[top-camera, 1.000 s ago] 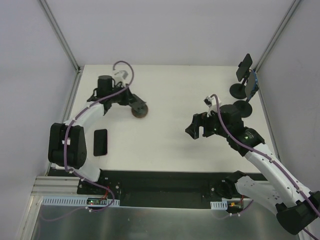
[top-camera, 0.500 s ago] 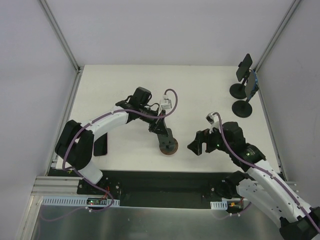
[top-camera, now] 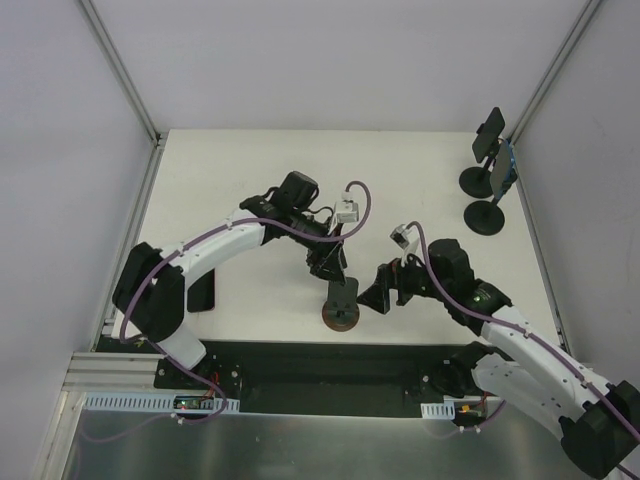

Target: Place the phone on the phone stand

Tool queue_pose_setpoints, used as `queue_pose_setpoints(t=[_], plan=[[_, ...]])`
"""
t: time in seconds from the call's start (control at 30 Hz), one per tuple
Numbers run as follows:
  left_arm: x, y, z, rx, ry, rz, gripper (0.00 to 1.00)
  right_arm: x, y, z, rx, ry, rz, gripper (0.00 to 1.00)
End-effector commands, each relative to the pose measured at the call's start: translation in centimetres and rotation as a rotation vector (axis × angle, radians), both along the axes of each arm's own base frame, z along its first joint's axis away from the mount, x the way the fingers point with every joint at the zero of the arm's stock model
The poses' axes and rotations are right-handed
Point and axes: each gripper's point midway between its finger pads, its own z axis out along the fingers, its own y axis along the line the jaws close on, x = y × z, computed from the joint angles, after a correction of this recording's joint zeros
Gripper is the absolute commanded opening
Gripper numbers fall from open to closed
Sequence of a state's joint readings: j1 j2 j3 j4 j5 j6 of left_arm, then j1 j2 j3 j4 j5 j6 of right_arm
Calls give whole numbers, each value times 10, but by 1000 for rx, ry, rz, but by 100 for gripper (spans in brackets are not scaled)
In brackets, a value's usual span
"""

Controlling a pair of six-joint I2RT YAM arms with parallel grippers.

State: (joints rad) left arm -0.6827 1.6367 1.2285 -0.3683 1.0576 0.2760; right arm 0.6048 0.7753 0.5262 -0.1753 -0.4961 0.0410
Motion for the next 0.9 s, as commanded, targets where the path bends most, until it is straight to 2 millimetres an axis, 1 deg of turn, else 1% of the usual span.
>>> queue_pose_setpoints(t=[0.0,0.03,0.07,0.1,0.13,0.2,0.23,0.27,0.3,0.33,0.37,0.4,0.43,0.47,0.5,0.53,0.57,0.6,0.63,0.73,0.8,0.87], plan=[[-7,8,74,-114,-122,36,64,2,17,12,41,-31,71,99],[-5,10,82,-136,-137,54,64,3,18,12,33,-31,72,97],[-5,13,98,-171,-173,76,65,4,20,8,14,-19,77,96],[2,11,112,-204,-179,122,65,5,20,6,2,-16,74,94],[16,12,118,-194,-210,209,66,7,21,8,-5,-13,75,90],[34,17,142,-214,-240,343,66,11,21,3,-39,-28,91,85],[52,21,150,-203,-283,449,66,14,22,5,-40,-38,92,80],[63,30,159,-207,-311,519,66,15,24,4,-42,-32,101,78],[71,36,164,-209,-322,570,66,15,26,5,-36,-30,108,75],[79,41,166,-216,-345,610,66,16,31,10,-19,-40,121,72],[86,51,172,-223,-383,667,66,17,34,8,-16,-26,130,72],[96,62,171,-221,-402,716,66,16,36,9,-5,-21,148,71],[101,68,158,-208,-410,750,67,17,39,9,-2,-21,155,70],[104,79,159,-212,-445,800,68,17,41,7,-6,-8,167,68],[108,89,151,-188,-473,834,68,17,43,7,-7,-9,176,67],[110,94,134,-166,-489,852,69,17,45,7,-7,-3,189,64],[109,100,138,-182,-530,872,70,16,49,8,-1,5,212,63],[111,106,135,-170,-556,898,70,15,50,5,-11,7,224,61],[110,108,122,-152,-549,906,70,15,51,6,-13,9,229,57],[107,113,129,-159,-602,907,72,16,55,3,-20,22,250,49],[106,116,132,-164,-610,916,72,17,56,0,-26,26,252,48],[106,115,132,-165,-607,912,72,18,57,-5,-37,30,254,47]])
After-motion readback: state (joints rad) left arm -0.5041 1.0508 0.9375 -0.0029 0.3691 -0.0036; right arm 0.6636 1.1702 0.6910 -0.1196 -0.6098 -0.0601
